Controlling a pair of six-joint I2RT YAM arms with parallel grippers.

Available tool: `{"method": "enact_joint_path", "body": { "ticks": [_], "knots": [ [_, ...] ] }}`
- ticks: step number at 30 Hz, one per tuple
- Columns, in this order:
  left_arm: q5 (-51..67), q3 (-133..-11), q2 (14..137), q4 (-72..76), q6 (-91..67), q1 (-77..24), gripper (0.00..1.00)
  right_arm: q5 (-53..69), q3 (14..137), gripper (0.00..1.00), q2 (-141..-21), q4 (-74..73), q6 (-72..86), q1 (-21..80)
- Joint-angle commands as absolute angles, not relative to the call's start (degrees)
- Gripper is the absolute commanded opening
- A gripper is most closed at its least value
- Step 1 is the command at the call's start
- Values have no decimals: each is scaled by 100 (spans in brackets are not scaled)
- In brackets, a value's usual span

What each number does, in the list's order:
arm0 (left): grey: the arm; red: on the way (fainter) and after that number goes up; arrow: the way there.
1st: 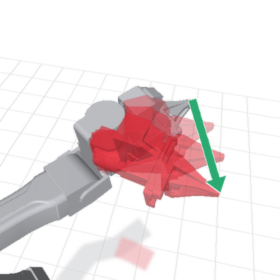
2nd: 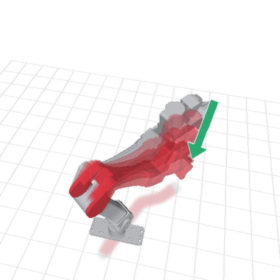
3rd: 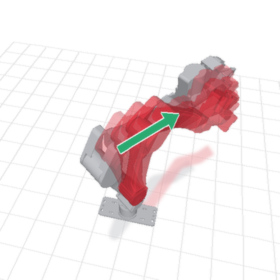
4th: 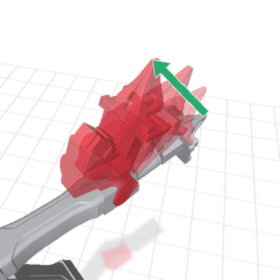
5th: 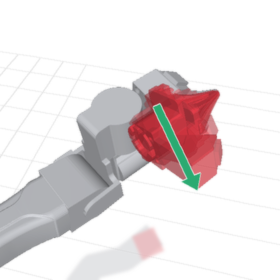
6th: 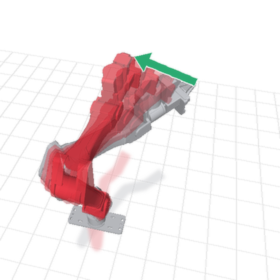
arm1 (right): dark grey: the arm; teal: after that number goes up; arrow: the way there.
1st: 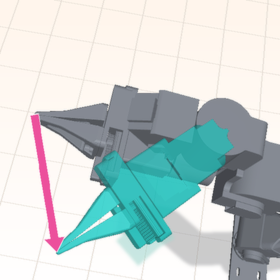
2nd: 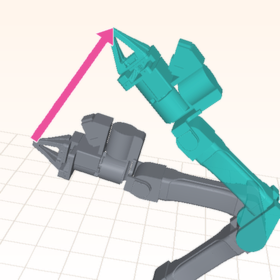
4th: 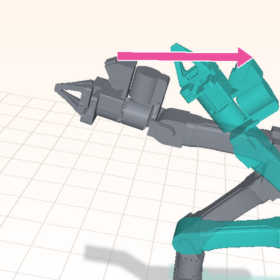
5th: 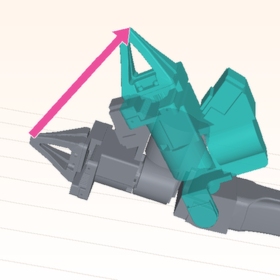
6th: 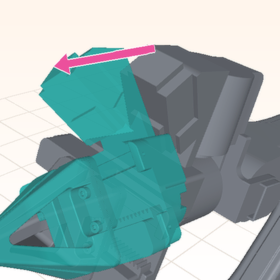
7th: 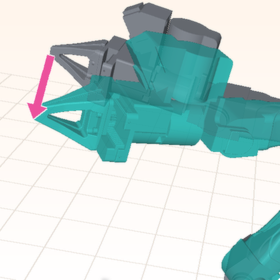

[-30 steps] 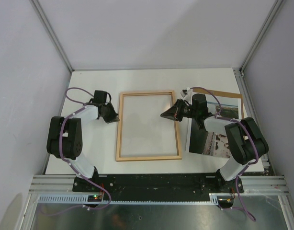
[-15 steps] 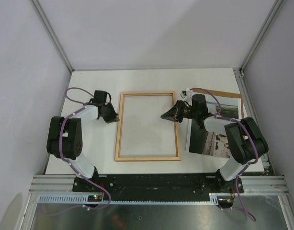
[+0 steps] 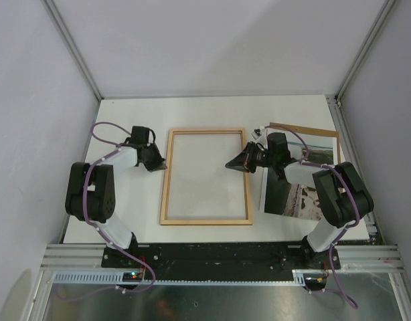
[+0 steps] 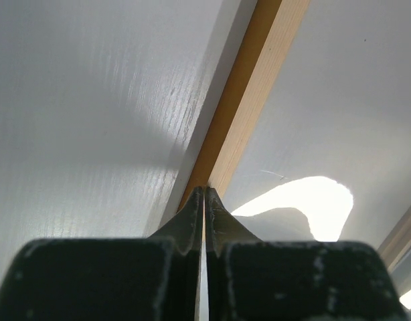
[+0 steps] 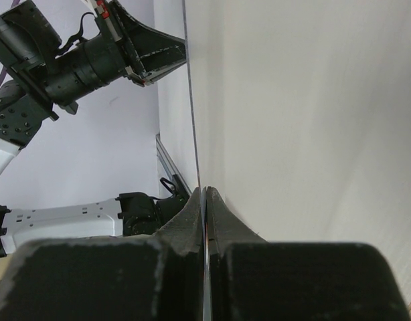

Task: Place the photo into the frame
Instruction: Place the glass panel at the frame body.

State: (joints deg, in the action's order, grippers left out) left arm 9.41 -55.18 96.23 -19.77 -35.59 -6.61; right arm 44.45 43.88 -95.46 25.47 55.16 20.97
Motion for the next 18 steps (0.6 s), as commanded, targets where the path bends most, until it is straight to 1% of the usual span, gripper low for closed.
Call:
{"method": "enact_joint_path", "body": {
  "ticks": [1,15,18],
  "knots": [
    [825,-5372,9905,-2258,-3507,-721,0,4800,4338,0,-9627,2333,5408,2196],
    [892,-5402,9834,-2264,-3485,-723,2,4766,4340,0,-9651,2008,5264,2166],
    [967,-5421,9803,-2261,-3436,-721,5,4768,4346,0,-9669,2021,5260,2151]
  ]
}}
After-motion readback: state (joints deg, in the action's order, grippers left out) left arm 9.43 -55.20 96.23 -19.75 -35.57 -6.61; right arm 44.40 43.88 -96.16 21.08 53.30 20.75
